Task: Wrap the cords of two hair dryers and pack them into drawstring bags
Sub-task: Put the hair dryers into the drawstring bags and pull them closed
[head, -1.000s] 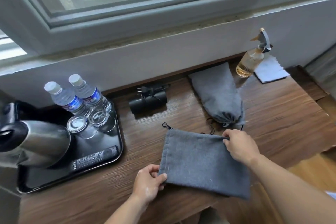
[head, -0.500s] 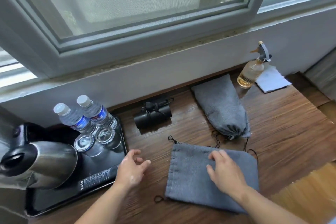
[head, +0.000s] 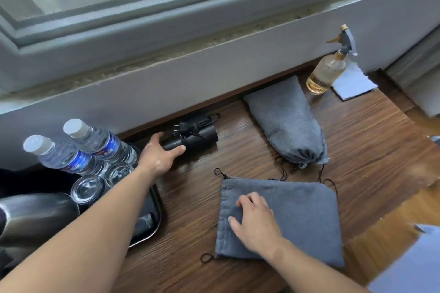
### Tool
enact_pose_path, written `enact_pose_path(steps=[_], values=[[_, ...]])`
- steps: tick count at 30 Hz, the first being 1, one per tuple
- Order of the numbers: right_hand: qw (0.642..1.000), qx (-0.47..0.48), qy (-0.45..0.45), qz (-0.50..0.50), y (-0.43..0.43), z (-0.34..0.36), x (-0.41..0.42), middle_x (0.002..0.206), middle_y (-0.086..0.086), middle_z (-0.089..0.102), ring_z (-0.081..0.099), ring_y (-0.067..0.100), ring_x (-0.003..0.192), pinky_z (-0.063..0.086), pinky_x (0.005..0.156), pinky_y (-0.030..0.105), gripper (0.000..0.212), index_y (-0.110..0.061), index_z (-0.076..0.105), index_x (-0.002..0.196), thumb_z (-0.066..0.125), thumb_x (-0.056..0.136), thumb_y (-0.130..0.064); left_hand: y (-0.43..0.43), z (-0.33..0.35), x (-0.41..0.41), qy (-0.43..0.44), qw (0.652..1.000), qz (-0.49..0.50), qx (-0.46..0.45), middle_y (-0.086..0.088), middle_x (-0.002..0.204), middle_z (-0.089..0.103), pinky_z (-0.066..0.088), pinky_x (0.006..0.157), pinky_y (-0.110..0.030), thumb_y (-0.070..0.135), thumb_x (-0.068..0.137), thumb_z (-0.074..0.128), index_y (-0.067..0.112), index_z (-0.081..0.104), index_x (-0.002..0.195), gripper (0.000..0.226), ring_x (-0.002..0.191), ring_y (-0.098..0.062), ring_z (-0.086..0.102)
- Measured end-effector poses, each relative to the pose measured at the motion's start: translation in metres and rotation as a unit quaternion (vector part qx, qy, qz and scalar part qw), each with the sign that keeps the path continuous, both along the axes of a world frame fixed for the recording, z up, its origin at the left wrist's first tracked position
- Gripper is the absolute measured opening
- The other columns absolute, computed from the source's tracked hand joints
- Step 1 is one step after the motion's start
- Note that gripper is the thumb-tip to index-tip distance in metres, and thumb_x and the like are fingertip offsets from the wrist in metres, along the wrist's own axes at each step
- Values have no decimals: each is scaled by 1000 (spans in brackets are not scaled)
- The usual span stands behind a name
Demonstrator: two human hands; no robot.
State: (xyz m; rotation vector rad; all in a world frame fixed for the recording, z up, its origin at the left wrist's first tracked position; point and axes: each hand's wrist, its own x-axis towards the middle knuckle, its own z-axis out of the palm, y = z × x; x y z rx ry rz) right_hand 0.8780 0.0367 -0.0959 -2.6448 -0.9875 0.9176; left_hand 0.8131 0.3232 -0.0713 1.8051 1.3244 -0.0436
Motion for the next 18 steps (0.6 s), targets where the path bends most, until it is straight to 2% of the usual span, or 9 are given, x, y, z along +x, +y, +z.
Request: enact_pose_path(steps=[3, 8, 11, 13, 15, 18], values=[[999, -24, -28, 18, -4, -1, 1, 120, -7, 45, 44, 18, 120, 41, 103, 40, 46, -31, 52, 119, 51, 87, -64, 8, -9, -1, -11, 1000, 7, -27, -8, 141, 57, 55, 101, -49, 59, 66, 83, 28, 50, 140, 86, 118, -33, 63], [994, -62, -81, 27, -11, 0, 2, 118, -5, 46, 45, 19, 117, 36, 109, 45, 59, -29, 54, 113, 40, 83, -78, 8, -14, -7, -16, 1000, -2, -26, -1, 122, 57, 58, 94, -50, 37, 73, 89, 28, 55, 119, 58, 108, -31, 65], [990, -93, -106, 21, -13, 1, 1, 119, -3, 49, 45, 21, 120, 30, 113, 52, 70, -28, 56, 113, 32, 79, -84, -2, -13, -9, -13, 1000, -4, -21, -3, 121, 61, 58, 92, -49, 33, 72, 91, 28, 52, 116, 59, 103, -31, 66], [988, -101, -117, 10, -11, 0, -2, 118, -2, 51, 45, 22, 121, 26, 115, 53, 75, -27, 59, 112, 29, 78, -86, -7, -16, -10, -15, 1000, 0, -22, -6, 121, 63, 56, 91, -44, 32, 73, 91, 25, 51, 121, 62, 100, -31, 66], [987, -83, -135, 8, -6, -1, -5, 112, -2, 54, 50, 22, 115, 30, 113, 50, 73, -26, 62, 104, 31, 77, -86, -10, -18, -11, -7, 1000, -6, -28, -5, 131, 58, 50, 97, -37, 31, 73, 91, 20, 50, 134, 74, 113, -29, 60], [986, -72, -148, 12, 2, 1, -9, 105, -2, 58, 54, 23, 106, 41, 98, 44, 66, -26, 63, 97, 36, 78, -83, -14, -20, -11, 6, 999, -22, -45, -11, 152, 47, 42, 113, -41, 33, 70, 93, 14, 43, 150, 97, 137, -31, 49]])
